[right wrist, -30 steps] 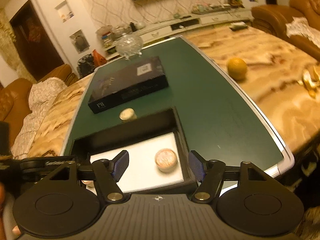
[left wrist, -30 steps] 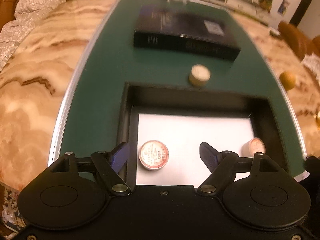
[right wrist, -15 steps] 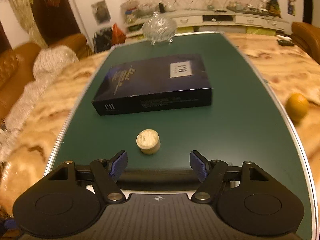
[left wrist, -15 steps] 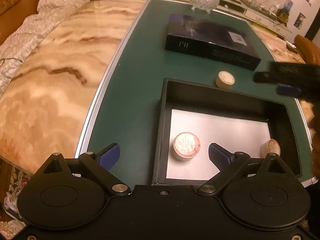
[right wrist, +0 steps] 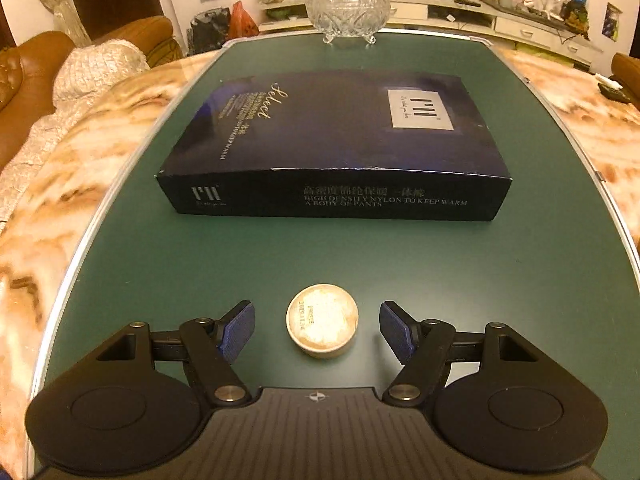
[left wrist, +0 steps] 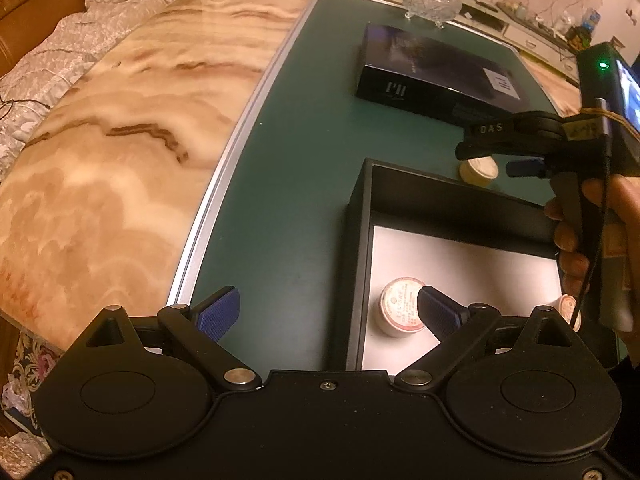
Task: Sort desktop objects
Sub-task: 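Close the right gripper around the last round tin on the table, then lower the tin into the black tray and open the right gripper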
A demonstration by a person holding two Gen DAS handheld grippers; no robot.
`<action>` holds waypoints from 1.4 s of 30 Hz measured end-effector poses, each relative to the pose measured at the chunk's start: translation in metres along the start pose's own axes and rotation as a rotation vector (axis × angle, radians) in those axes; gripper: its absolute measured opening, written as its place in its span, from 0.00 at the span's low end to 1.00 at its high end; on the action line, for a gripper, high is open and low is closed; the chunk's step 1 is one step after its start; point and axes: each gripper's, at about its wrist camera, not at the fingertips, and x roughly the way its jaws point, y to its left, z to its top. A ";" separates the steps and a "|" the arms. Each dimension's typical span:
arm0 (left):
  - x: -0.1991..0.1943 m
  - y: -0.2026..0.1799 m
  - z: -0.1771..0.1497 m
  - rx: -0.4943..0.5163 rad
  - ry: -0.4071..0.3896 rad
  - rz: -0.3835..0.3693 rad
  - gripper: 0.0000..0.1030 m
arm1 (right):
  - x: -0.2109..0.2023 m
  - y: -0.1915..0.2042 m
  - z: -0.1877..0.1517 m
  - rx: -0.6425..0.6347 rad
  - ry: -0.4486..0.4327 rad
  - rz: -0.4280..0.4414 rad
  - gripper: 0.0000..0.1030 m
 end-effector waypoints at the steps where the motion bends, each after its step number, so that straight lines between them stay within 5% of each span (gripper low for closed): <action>1: 0.000 0.000 0.000 0.000 0.000 -0.002 0.94 | 0.002 0.000 0.001 -0.001 0.001 -0.002 0.70; 8: 0.002 -0.001 -0.001 0.000 0.007 -0.011 0.94 | 0.010 -0.001 0.006 -0.005 0.009 -0.026 0.64; 18: 0.007 -0.001 -0.004 0.000 0.020 -0.006 0.94 | 0.014 -0.003 0.006 0.000 0.018 -0.028 0.43; 25: 0.006 0.002 -0.006 -0.005 0.025 0.002 0.94 | 0.008 -0.004 0.005 0.008 0.017 -0.013 0.43; 34: -0.011 0.000 -0.013 0.002 0.007 0.008 0.94 | -0.059 -0.003 -0.008 -0.008 -0.049 0.043 0.43; 42: -0.032 0.001 -0.029 0.002 -0.008 0.011 0.94 | -0.114 -0.013 -0.060 -0.001 -0.037 0.084 0.43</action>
